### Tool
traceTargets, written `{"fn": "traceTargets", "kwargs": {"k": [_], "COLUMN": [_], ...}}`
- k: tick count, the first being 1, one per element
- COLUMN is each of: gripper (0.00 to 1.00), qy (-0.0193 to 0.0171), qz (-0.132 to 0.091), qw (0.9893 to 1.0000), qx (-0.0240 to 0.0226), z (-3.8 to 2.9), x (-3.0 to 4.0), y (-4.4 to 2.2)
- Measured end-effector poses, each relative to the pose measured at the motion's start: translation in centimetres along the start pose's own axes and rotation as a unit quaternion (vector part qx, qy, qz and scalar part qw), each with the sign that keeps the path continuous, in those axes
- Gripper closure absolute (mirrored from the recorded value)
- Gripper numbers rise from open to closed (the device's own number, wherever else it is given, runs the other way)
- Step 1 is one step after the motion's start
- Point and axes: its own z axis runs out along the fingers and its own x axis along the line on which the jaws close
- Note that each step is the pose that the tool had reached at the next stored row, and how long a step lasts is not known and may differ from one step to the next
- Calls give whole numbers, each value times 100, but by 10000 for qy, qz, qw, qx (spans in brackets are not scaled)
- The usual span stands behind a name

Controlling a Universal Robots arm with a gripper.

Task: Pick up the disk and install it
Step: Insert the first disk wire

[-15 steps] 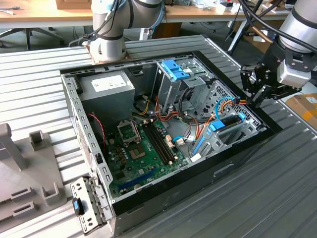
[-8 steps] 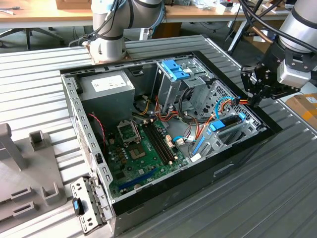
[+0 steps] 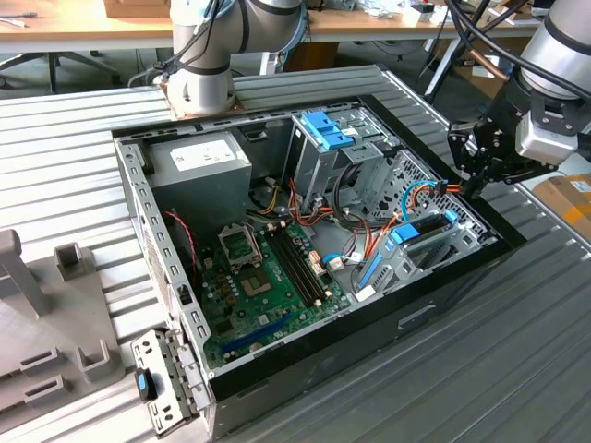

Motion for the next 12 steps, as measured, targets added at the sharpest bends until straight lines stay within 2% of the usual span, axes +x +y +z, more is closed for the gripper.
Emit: {"fn": "traceTargets", "kwargs": {"k": [12], "gripper": [79], "qy": [-2], "qz": [-2], "qw": [10000], "qx": [1], "z": [20], "x": [-1], "y": [4]}}
